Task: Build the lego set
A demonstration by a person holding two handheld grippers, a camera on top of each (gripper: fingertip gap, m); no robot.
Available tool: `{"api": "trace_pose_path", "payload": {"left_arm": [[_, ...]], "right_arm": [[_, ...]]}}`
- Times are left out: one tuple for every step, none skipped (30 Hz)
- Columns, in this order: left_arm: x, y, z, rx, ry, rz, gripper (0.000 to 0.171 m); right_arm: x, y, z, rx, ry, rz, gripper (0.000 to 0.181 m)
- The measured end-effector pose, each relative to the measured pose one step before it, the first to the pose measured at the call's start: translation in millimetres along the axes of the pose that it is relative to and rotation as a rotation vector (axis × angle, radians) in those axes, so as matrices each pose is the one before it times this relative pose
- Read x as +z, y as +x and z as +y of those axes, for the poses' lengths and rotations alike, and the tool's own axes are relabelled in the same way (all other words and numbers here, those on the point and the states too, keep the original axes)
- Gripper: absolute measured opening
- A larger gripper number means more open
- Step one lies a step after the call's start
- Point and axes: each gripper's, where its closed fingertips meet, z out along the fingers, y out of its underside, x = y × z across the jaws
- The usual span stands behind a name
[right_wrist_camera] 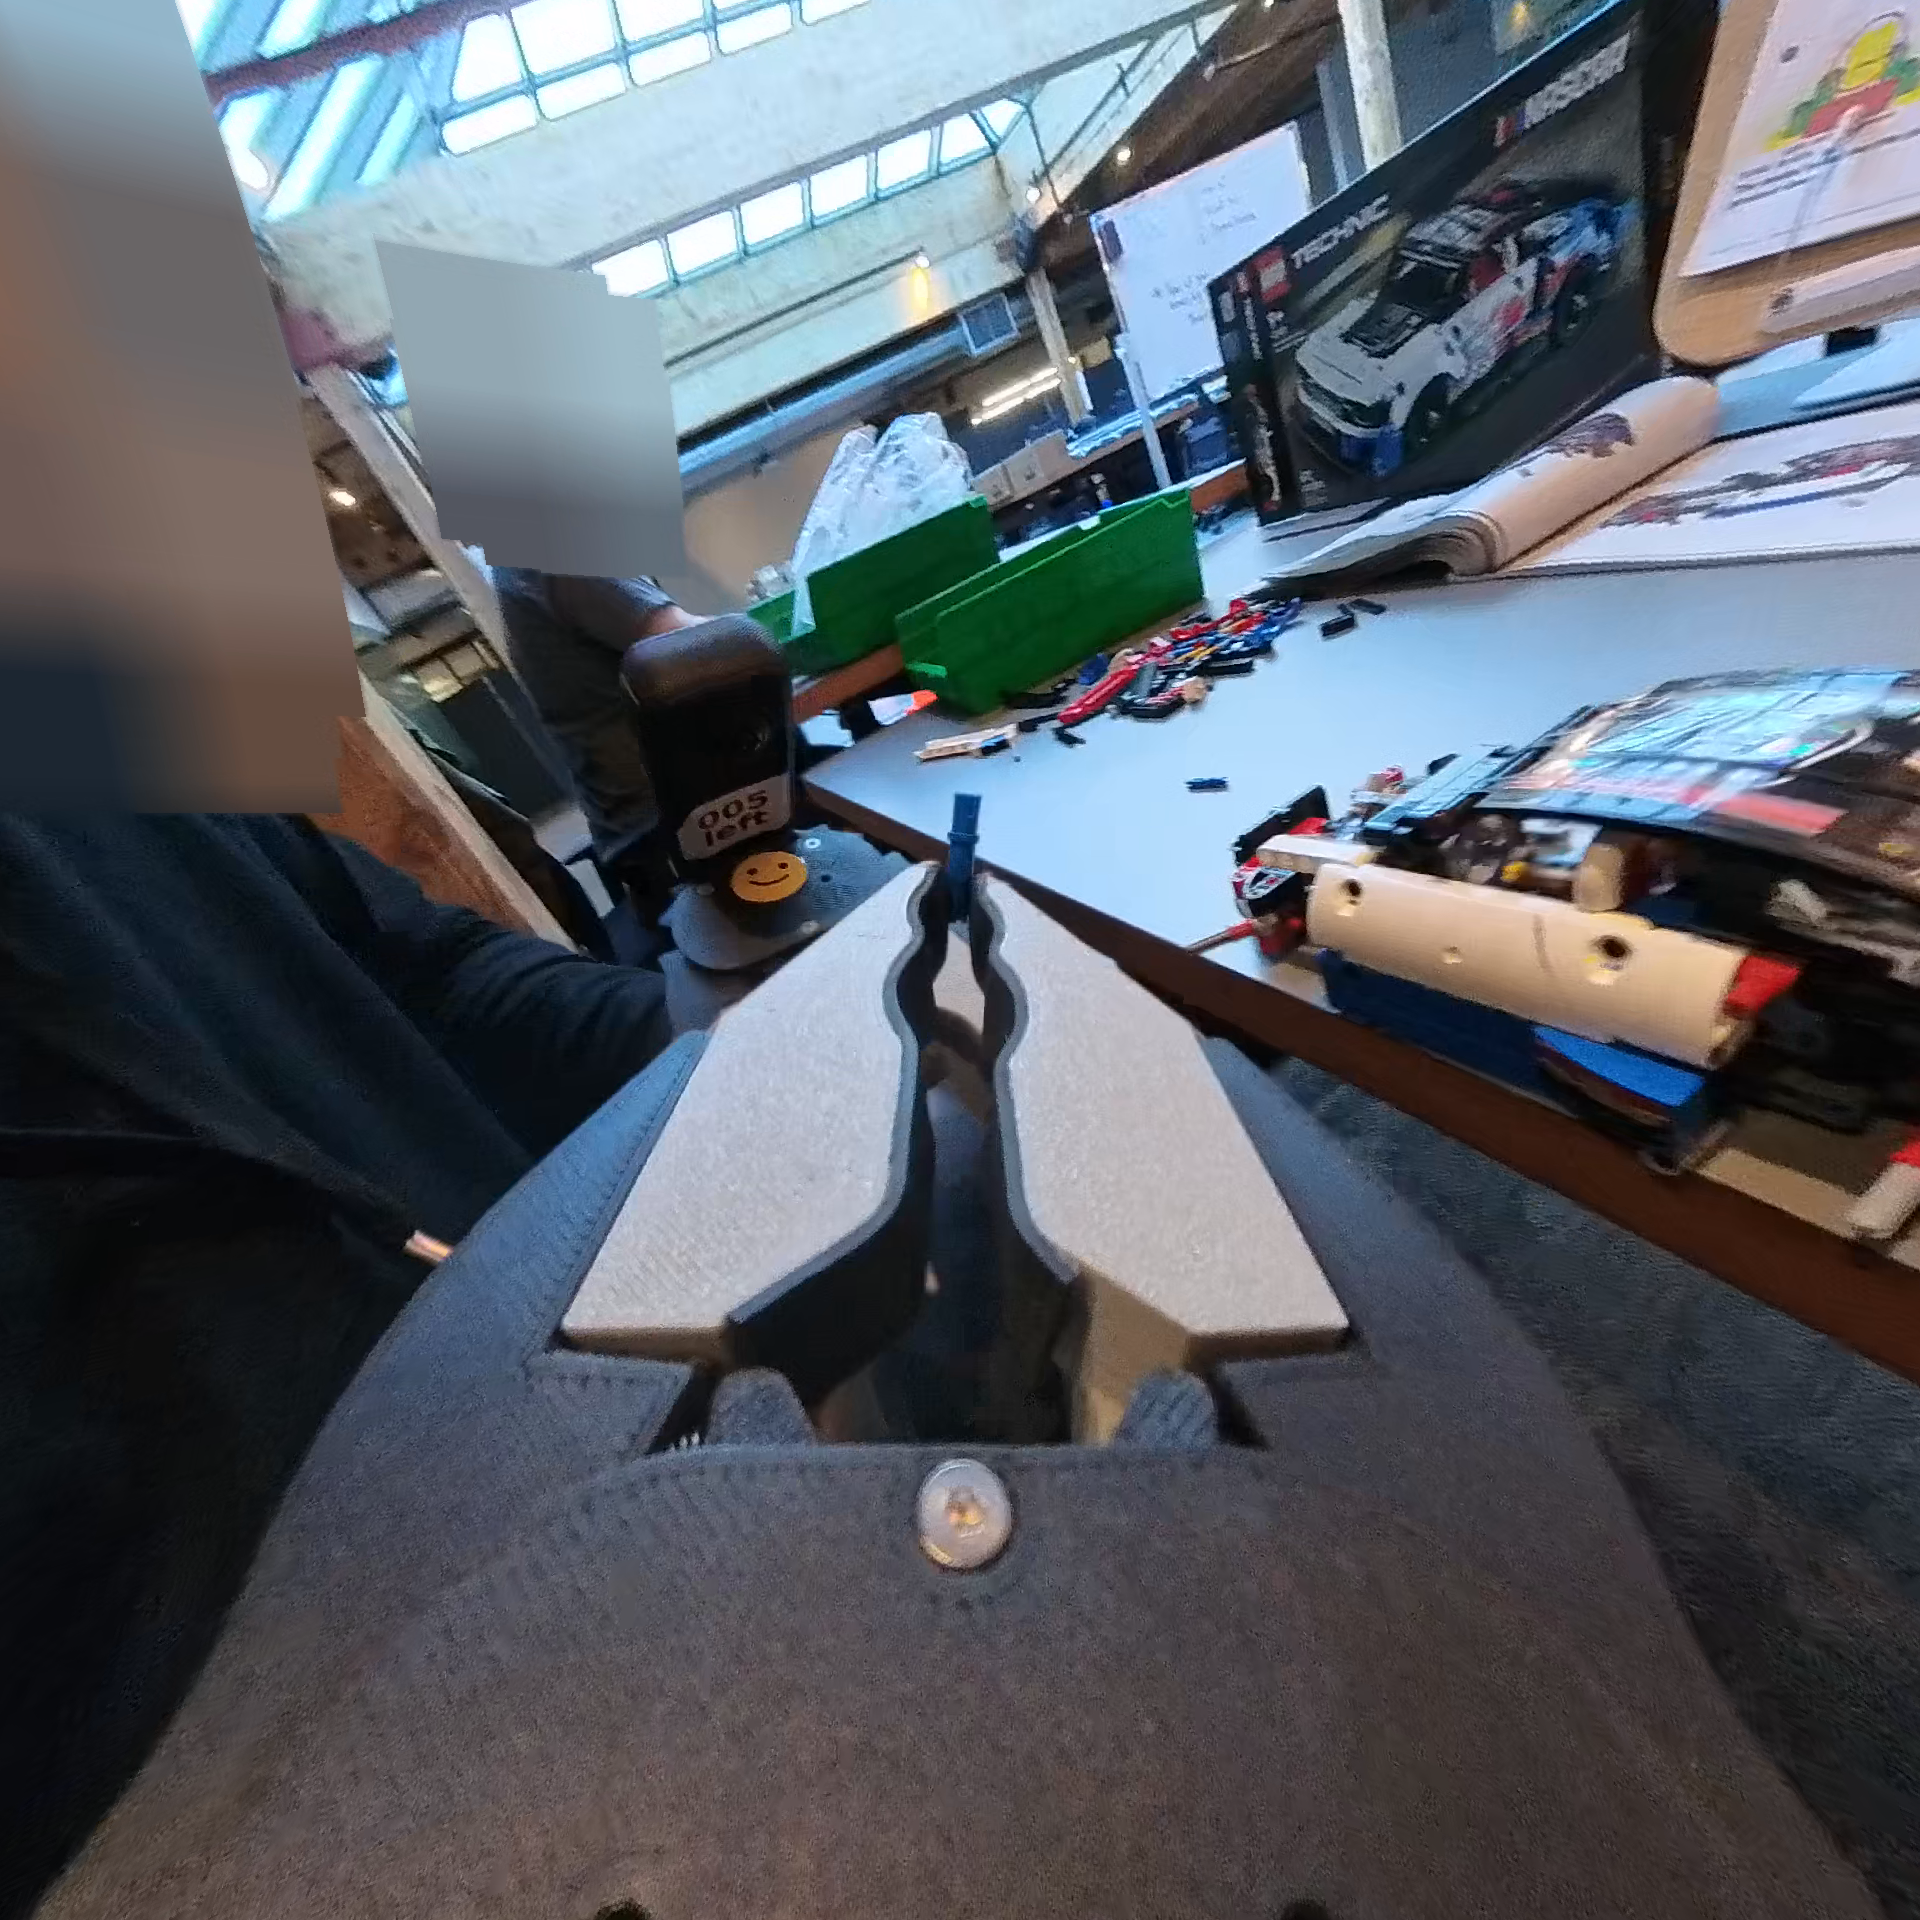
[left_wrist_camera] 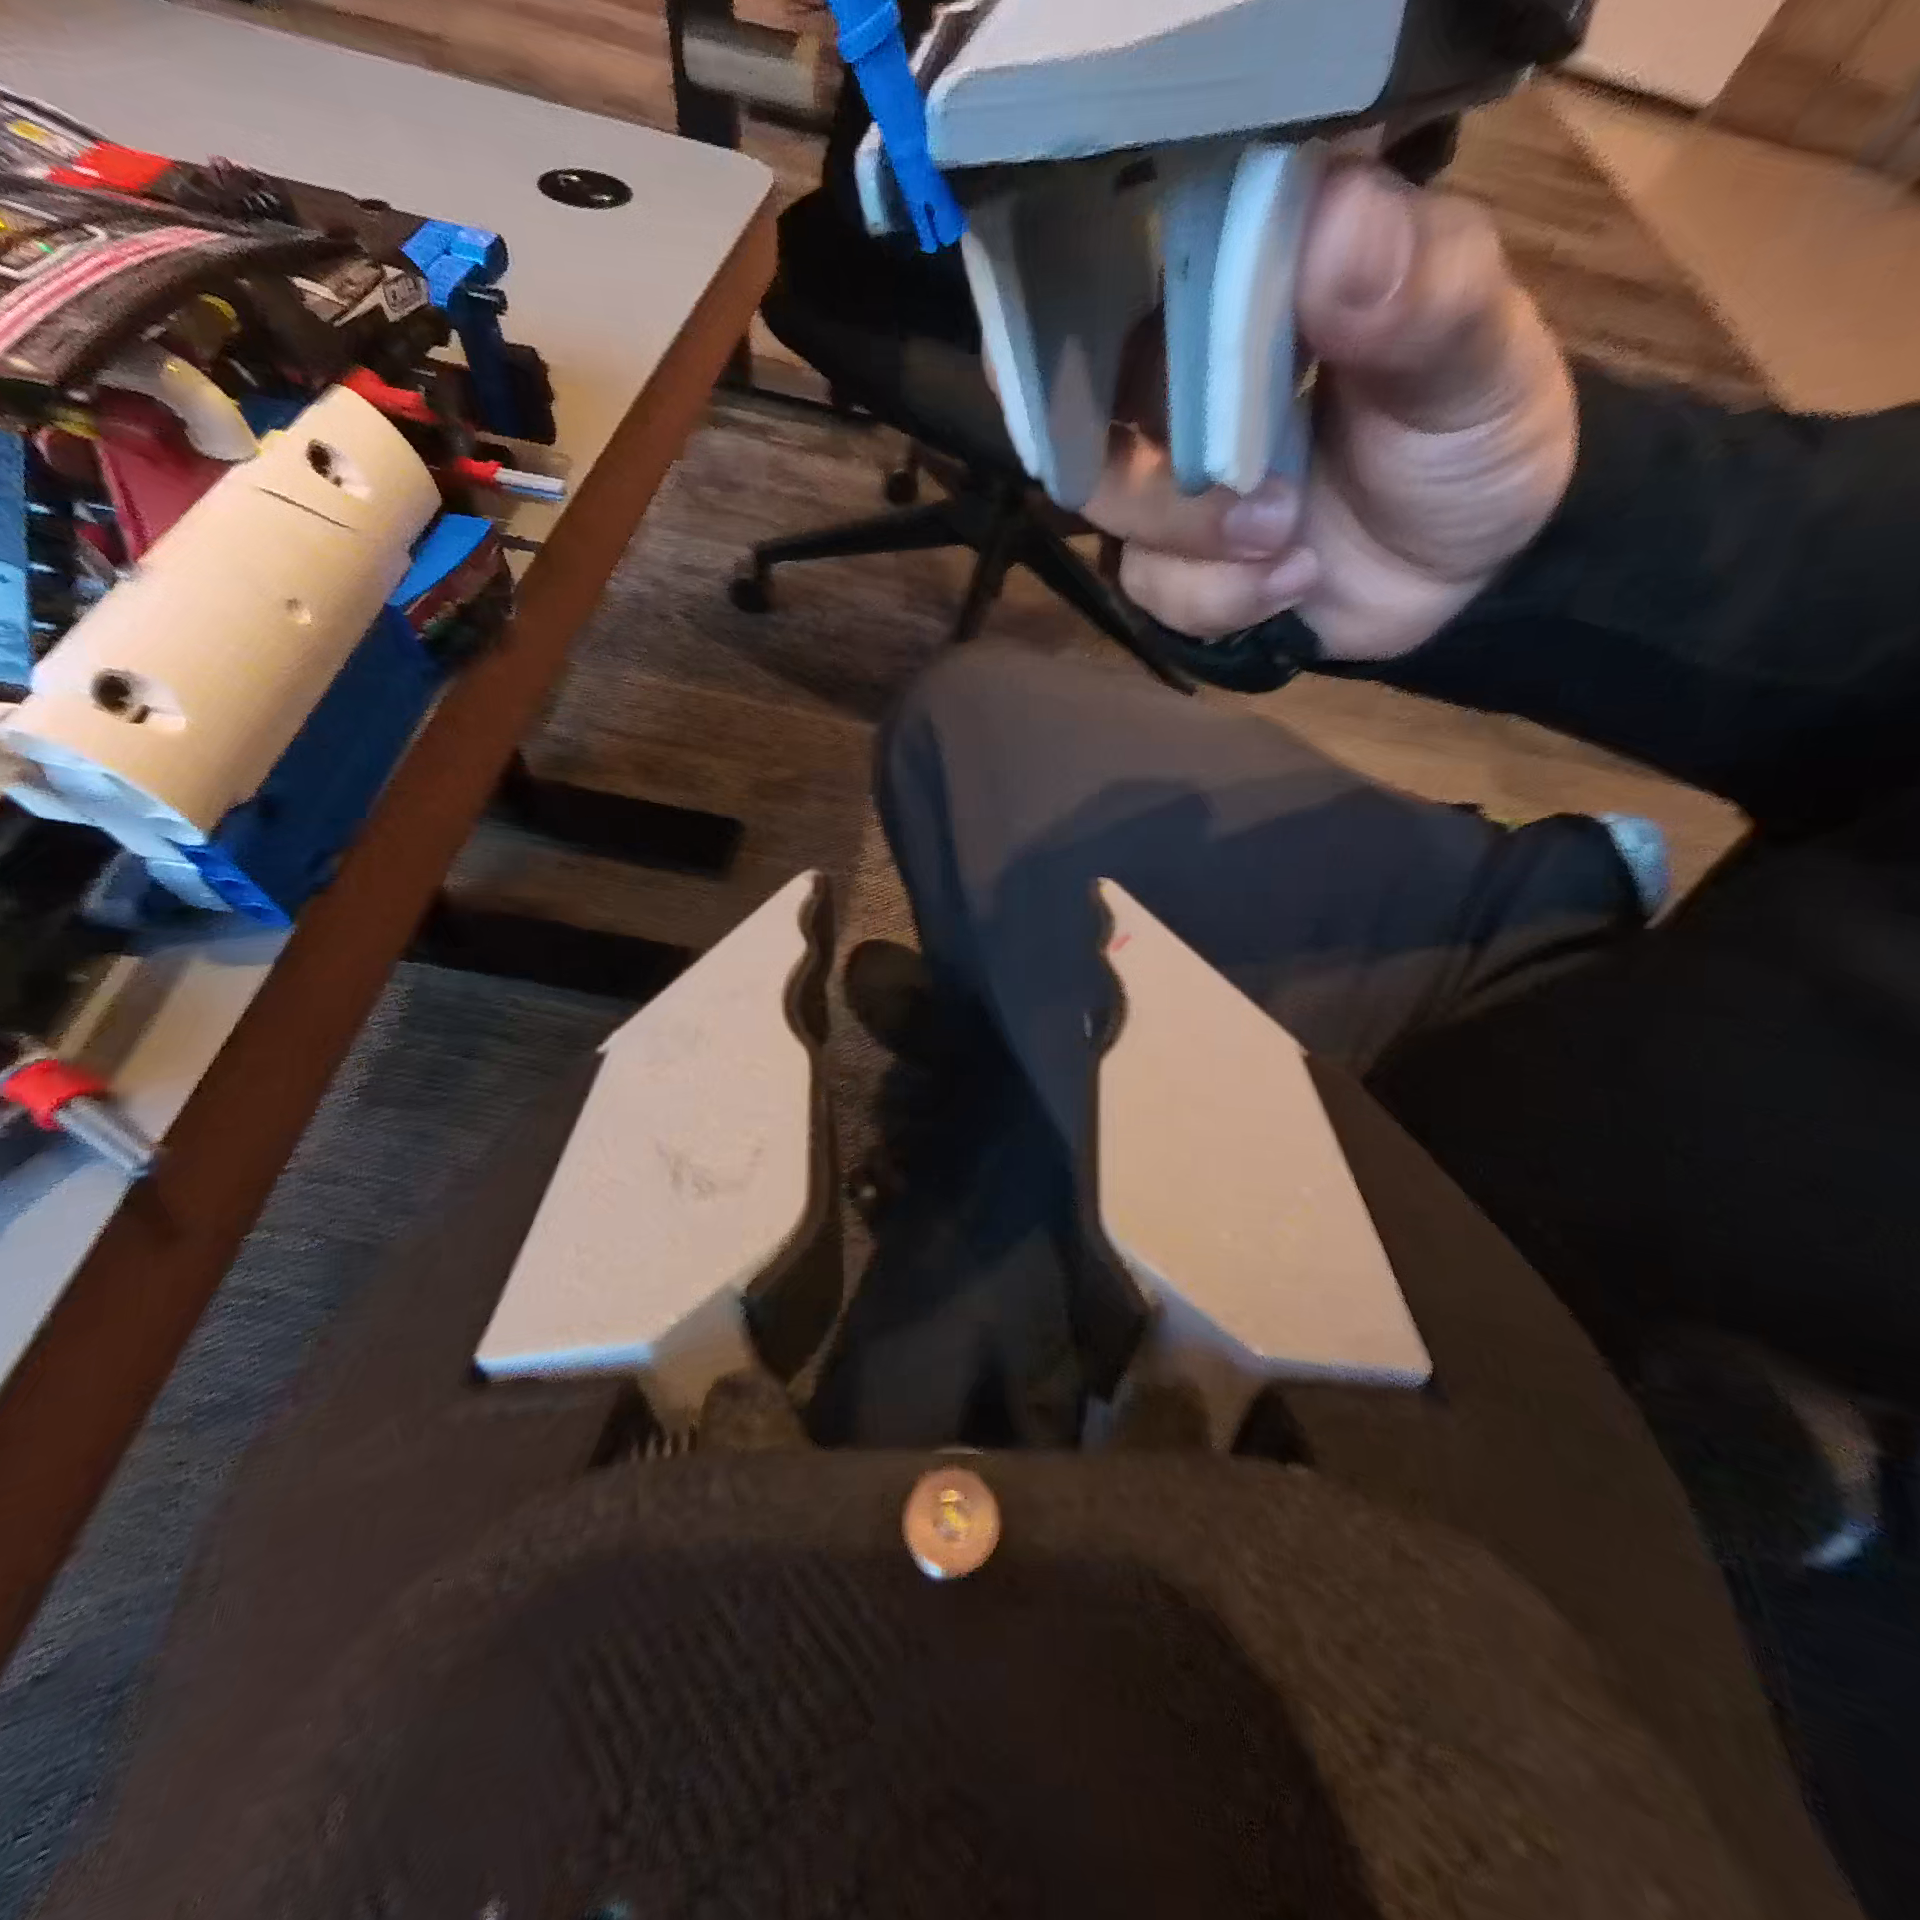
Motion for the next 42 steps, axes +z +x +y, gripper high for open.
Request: {"api": "trace_pose_path", "payload": {"left_arm": [[-1.06,-2.35,1.93,0.0371,-0.01161,-0.0352,0.045],[-2.33,-3.68,0.11,0.0401,-0.00086,-0.0519,0.046],[-3.31,-1.46,-2.82,0.0463,0.01526,-0.0407,0.045],[-3.61,-1.09,-3.53,0.0476,0.01605,-0.0395,0.045],[-3.19,-1.68,-3.85,0.0416,0.01236,-0.0404,0.045],[-2.76,0.02,-4.38,0.0384,0.01606,-0.0241,0.045],[-1.67,1.15,-3.61,0.0348,0.01642,-0.0114,0.044],[-0.68,0.64,-1.70,0.0314,0.00773,-0.0107,0.044],[0.06,-1.37,-0.03,0.0314,-0.00084,-0.0186,0.044],[0.34,-0.85,0.33,0.0308,-0.00132,-0.0106,0.044],[0.03,-0.70,-1.12,0.0261,0.00667,-0.0062,0.043],[0.07,-1.67,-2.30,0.0221,0.01278,-0.0101,0.042],[0.40,-3.28,-1.08,0.0184,0.00517,-0.0193,0.040],[0.63,-2.60,-0.65,0.0180,0.00406,-0.0138,0.039],[0.47,-0.98,-1.56,0.0179,0.01070,-0.0041,0.036],[0.54,0.43,-1.19,0.0192,0.00693,0.0027,0.036],[1.21,0.28,-0.14,0.0187,0.00087,-0.0010,0.034],[1.26,0.98,-0.03,0.0150,0.00100,0.0027,0.033],[1.31,1.01,-0.48,0.0065,0.00312,0.0043,0.033],[0.90,1.59,-1.91,0.0029,0.00910,0.0089,0.032],[0.58,1.50,-2.74,0.0038,0.01234,0.0090,0.031],[0.86,1.29,-1.73,0.0048,0.00697,0.0066,0.028],[1.21,1.02,-0.47,0.0066,0.00110,0.0041,0.027],[0.99,1.54,-1.07,0.0110,0.00582,0.0067,0.024],[1.11,0.74,-0.74,0.0096,0.00160,0.0021,0.024],[1.42,0.43,0.32,0.0047,-0.00445,0.0023,0.024],[1.30,-0.03,0.27,-0.0014,-0.00389,0.0016,0.024],[0.71,0.93,-0.81,0.0019,0.00223,0.0071,0.023],[0.26,0.73,-1.58,0.0104,0.00613,0.0051,0.023],[0.14,0.80,-1.50,0.0139,0.00427,0.0040,0.023],[-0.01,1.17,-1.57,0.0128,0.00478,0.0054,0.023],[-0.07,1.61,-1.64,0.0118,0.00631,0.0078,0.023],[0.43,2.66,-0.63,0.0089,0.00194,0.0151,0.023],[0.94,3.64,0.35,0.0073,-0.00294,0.0187,0.023],[1.35,2.34,1.55,0.0104,-0.01003,0.0079,0.023],[1.16,1.80,1.97,0.0173,-0.01290,0.0029,0.023],[0.79,1.93,1.32,0.0168,-0.00757,0.0044,0.023],[0.64,2.68,0.59,0.0091,-0.00477,0.0104,0.023],[0.24,1.22,0.02,0.0066,-0.00265,0.0015,0.023],[0.13,1.39,0.08,0.0072,-0.00368,0.0034,0.023],[0.41,0.75,0.53,0.0040,-0.00492,-0.0008,0.023],[0.56,0.47,0.94,0.0025,-0.00651,-0.0017,0.023]], "right_arm": [[0.24,-3.25,2.10,0.0247,0.0044,-0.0175,0.002],[0.13,-3.62,3.40,0.0285,0.0036,-0.0206,0.001],[0.03,-3.15,5.43,0.0303,-0.0027,-0.0198,0.001],[0.35,-2.11,7.09,0.0294,-0.0099,-0.0151,0.001],[0.67,-1.19,7.65,0.0233,-0.0134,-0.0093,0.001],[1.34,0.14,7.11,0.0142,-0.0160,-0.0027,0.001],[2.15,0.78,5.94,0.0087,-0.0181,0.0004,0.001],[2.67,-0.08,4.38,0.0090,-0.0178,-0.0061,0.001],[2.69,-0.69,3.33,0.0096,-0.0162,-0.0120,0.001],[2.06,0.33,2.72,0.0101,-0.0111,-0.0049,0.001],[1.47,1.39,3.07,0.0138,-0.0091,0.0017,0.001],[1.23,1.02,3.98,0.0219,-0.0131,-0.0027,0.001],[0.99,0.15,3.40,0.0278,-0.0101,-0.0101,0.001],[0.43,-0.58,1.51,0.0249,0.0013,-0.0130,0.001],[-0.05,-0.18,0.85,0.0205,0.0031,-0.0099,0.001],[-0.48,0.37,0.57,0.0177,0.0018,-0.0064,0.001],[-1.08,0.87,-0.11,0.0153,0.0047,-0.0024,0.001],[-1.28,1.32,0.14,0.0121,0.0027,0.0013,0.001],[-1.34,2.45,0.83,0.0093,-0.0016,0.0098,0.001],[-1.11,2.71,1.20,0.0063,-0.0035,0.0118,0.002],[-1.04,1.75,0.93,0.0062,-0.0015,0.0058,0.001],[-1.05,0.47,0.13,0.0075,0.0038,-0.0020,0.001],[-1.16,0.22,-0.56,0.0080,0.0078,-0.0022,0.001],[-1.21,0.57,-0.36,0.0061,0.0057,-0.0002,0.001],[-1.22,0.45,0.41,0.0047,0.0009,-0.0010,0.001],[-1.31,0.61,0.20,0.0028,0.0021,0.0018,0.002],[-1.26,0.57,0.01,0.0007,0.0024,0.0025,0.002],[-1.22,-0.26,0.22,0.0012,0.0003,-0.0039,0.002],[-1.02,-1.17,-0.01,0.0035,0.0008,-0.0104,0.002],[-1.06,-1.39,0.06,0.0055,-0.0008,-0.0118,0.002],[-0.98,-1.46,0.49,0.0040,-0.0040,-0.0124,0.002],[-0.96,-1.65,0.93,0.0040,-0.0093,-0.0130,0.002],[-1.21,-1.04,1.50,0.0070,-0.0163,-0.0119,0.002],[-1.46,-0.62,0.96,0.0064,-0.0138,-0.0090,0.004],[-1.67,0.37,0.27,0.0020,-0.0092,-0.0003,0.006],[-1.95,1.04,-0.26,-0.0008,-0.0064,0.0054,0.008],[-2.02,0.46,-1.11,-0.0034,-0.0001,0.0041,0.011],[-1.51,0.15,-1.35,-0.0028,0.0035,0.0027,0.011],[-0.60,0.45,0.40,0.0024,-0.0059,0.0027,0.010],[0.40,0.53,1.73,0.0051,-0.0105,0.0018,0.009],[1.12,0.62,1.42,0.0048,-0.0045,0.0027,0.008],[1.70,0.84,1.51,0.0054,-0.0026,0.0040,0.008]]}}
